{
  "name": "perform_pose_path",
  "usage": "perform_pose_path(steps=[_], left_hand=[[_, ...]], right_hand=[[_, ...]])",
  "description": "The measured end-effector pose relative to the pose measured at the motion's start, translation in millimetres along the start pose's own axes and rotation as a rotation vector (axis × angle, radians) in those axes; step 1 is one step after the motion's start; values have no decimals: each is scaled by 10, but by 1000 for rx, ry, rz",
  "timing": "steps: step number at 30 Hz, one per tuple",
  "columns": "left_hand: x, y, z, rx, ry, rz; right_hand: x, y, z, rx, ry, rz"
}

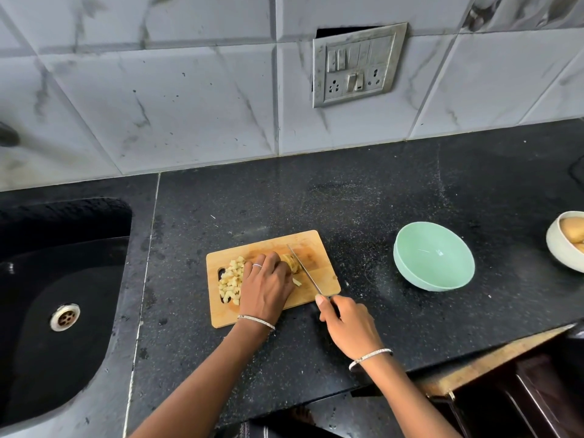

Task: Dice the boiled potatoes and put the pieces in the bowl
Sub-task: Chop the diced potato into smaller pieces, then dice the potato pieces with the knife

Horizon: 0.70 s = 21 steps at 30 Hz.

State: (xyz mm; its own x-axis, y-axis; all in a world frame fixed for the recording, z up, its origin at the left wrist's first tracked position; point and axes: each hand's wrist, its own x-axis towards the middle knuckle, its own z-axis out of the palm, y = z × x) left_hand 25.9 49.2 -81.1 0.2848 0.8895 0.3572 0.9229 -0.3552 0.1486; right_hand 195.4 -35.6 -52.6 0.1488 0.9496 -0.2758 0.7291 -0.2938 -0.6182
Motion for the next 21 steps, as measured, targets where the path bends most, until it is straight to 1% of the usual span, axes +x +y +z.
perform_pose_path(steps=[3, 6, 10, 12, 16, 21], left_hand=[[16, -21, -11, -97, 8, -53], [24, -43, -22, -158, 10, -110], [26, -77, -85, -240, -13, -167], [26, -88, -119, -257, -45, -179], [15, -110, -140, -267, -103, -202], [48, -129, -104, -245, -162, -219]], right_hand=[[30, 7, 30, 11, 42, -19], [80, -57, 56, 56, 138, -32], [248, -228, 88, 45, 181, -109], [344, -304, 120, 11, 199, -124], [463, -388, 165, -121, 193, -69], [506, -380, 177, -190, 192, -83]])
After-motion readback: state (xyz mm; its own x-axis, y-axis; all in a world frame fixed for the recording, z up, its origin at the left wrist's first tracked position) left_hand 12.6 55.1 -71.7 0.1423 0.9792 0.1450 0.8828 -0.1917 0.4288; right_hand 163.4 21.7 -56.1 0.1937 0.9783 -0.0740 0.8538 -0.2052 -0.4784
